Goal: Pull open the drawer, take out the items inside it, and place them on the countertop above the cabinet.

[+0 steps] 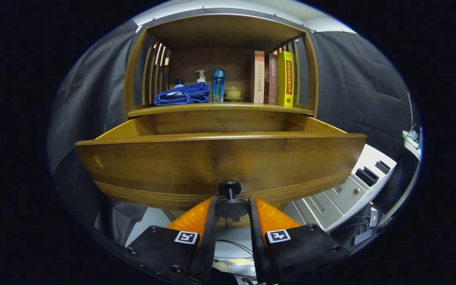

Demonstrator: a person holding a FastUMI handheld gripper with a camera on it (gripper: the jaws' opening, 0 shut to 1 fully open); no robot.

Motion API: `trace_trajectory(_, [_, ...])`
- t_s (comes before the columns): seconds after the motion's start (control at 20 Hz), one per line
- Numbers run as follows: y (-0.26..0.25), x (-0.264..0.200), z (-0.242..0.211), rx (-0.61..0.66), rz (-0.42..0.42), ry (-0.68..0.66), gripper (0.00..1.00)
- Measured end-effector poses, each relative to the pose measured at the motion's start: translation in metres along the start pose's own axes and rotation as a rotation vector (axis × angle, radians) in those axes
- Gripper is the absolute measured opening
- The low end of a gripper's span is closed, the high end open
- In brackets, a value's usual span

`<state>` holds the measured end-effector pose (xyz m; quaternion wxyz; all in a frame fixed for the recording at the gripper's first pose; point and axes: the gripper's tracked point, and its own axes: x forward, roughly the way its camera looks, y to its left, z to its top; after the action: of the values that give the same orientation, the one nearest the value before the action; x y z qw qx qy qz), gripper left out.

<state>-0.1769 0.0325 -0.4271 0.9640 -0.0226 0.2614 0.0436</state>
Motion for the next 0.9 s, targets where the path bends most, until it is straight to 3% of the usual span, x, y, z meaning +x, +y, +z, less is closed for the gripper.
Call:
trace_trajectory(0.4, [-0.007, -0.013, 0.031, -0.022, -0.021, -0.027, 0.66])
trace_trajectory(0.75, [-0.018, -0.034, 0.085, 0.020, -0.037, -0.100, 0.97])
trace_trajectory(0.9, [-0.023, -0.039, 0.108, 0.051, -0.040, -0.121, 0.99])
